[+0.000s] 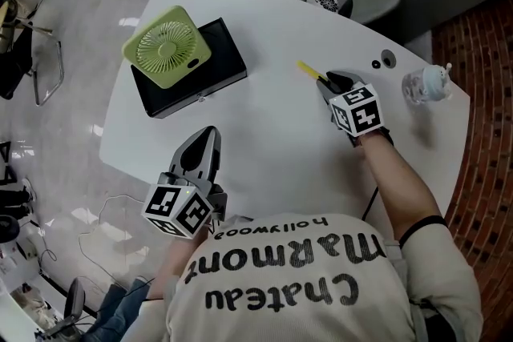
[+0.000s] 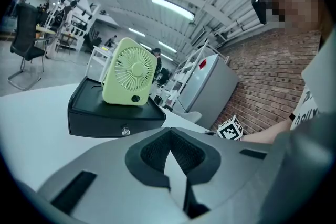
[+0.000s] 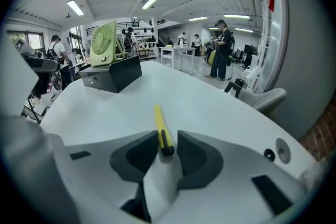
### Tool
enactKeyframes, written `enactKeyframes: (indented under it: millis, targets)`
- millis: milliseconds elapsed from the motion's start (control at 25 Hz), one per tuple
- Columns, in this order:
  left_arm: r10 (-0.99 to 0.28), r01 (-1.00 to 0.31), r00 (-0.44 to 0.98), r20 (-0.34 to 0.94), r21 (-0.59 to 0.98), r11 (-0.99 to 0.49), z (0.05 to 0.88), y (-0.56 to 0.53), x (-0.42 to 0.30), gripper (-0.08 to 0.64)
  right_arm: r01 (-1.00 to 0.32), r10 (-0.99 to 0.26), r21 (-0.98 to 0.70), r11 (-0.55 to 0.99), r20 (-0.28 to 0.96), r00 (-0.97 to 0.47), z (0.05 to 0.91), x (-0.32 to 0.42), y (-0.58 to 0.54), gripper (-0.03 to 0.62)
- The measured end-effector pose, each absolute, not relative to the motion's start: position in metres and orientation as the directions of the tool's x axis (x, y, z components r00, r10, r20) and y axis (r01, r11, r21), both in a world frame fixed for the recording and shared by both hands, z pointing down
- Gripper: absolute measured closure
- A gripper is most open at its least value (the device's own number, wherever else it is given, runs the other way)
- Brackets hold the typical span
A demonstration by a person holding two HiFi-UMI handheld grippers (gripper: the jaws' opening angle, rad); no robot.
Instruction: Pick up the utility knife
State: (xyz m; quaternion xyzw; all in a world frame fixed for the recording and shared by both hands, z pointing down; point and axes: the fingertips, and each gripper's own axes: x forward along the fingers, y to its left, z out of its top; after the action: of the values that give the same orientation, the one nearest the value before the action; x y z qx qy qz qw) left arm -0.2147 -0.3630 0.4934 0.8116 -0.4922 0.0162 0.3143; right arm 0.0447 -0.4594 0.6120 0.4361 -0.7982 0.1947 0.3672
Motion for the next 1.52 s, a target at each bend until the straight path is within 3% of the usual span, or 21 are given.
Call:
enactKeyframes:
  millis: [320, 760, 1520]
  targets:
    - [-0.803, -0.817, 0.497, 0.330, 0.491, -0.303, 0.491, -0.352, -0.218, 0.558, -0.839, -0.549, 0.015, 0.544, 0.762, -0.343, 0.614, 0.043, -0.457, 0.516]
    - [-0.839, -0.841, 0.438, 0.322, 0.477, -0.256, 0.475, -0.320, -0.224, 0.558, -0.903, -0.552, -0.094, 0.420, 0.763, -0.337, 0.612, 0.051, -0.449, 0.523]
    - [-0.879, -0.842, 0.409, 0.245, 0.473, -0.259, 0.438, -0.230, -0.192, 0.558, -0.916, -0.557, -0.154, 0.371, 0.752, -0.352, 0.595, 0.078, -0.334, 0.525]
